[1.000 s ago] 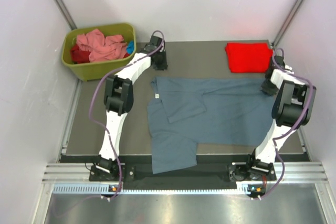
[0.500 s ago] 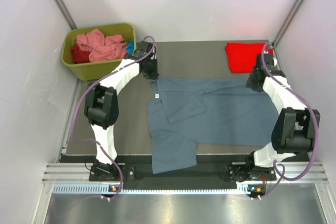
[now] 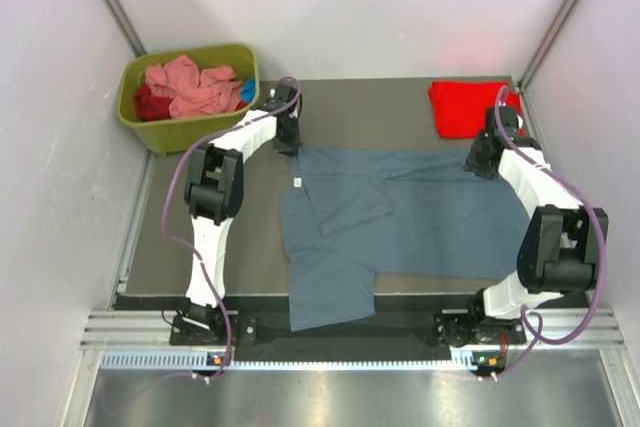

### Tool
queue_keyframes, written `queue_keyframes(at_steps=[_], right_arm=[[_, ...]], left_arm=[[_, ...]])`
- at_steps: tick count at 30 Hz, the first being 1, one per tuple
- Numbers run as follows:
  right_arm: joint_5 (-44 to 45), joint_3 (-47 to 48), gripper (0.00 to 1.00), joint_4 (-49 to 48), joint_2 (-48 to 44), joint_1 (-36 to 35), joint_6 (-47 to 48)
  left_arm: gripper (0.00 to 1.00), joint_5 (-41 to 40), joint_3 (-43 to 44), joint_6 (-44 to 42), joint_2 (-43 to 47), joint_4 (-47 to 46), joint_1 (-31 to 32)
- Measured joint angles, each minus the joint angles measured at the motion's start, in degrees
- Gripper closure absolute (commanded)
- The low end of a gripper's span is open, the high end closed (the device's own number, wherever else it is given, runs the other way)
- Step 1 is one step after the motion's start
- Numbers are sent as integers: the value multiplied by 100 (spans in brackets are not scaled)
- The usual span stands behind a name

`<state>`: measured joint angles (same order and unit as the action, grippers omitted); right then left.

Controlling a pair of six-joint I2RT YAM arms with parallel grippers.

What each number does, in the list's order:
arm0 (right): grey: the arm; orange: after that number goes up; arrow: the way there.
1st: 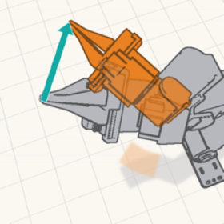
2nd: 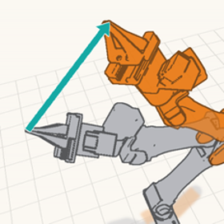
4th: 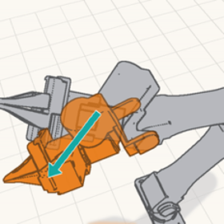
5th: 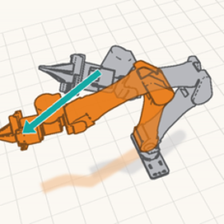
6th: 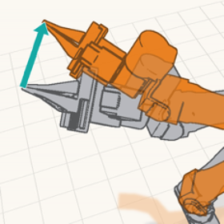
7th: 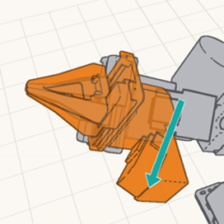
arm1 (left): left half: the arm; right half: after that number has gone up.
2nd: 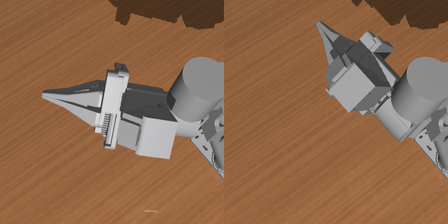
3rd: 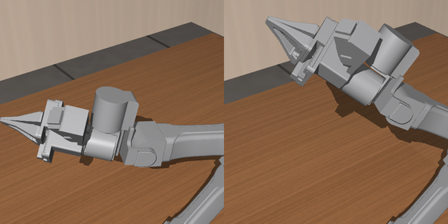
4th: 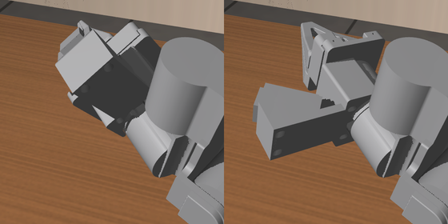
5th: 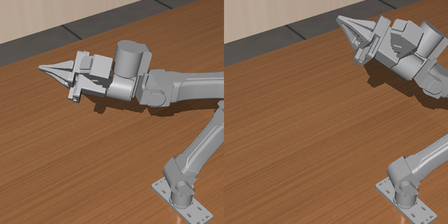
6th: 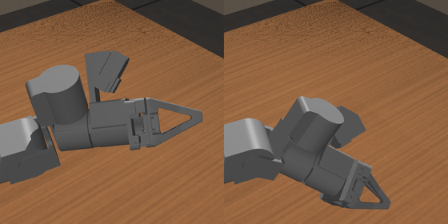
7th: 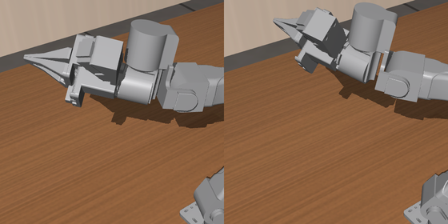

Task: Fold and stack the t-shirts
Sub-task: Fold the tshirt

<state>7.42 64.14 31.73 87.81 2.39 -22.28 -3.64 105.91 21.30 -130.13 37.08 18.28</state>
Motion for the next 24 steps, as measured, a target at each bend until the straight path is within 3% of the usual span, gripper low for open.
queue_keyframes(at_steps=[18, 24], right_arm=[[111, 0, 66, -442, 138, 11, 7], [151, 13, 61, -352, 151, 26, -50]], left_arm=[[83, -289, 1165, -168, -717, 144, -24], [70, -74, 1808, -208, -811, 529, -59]])
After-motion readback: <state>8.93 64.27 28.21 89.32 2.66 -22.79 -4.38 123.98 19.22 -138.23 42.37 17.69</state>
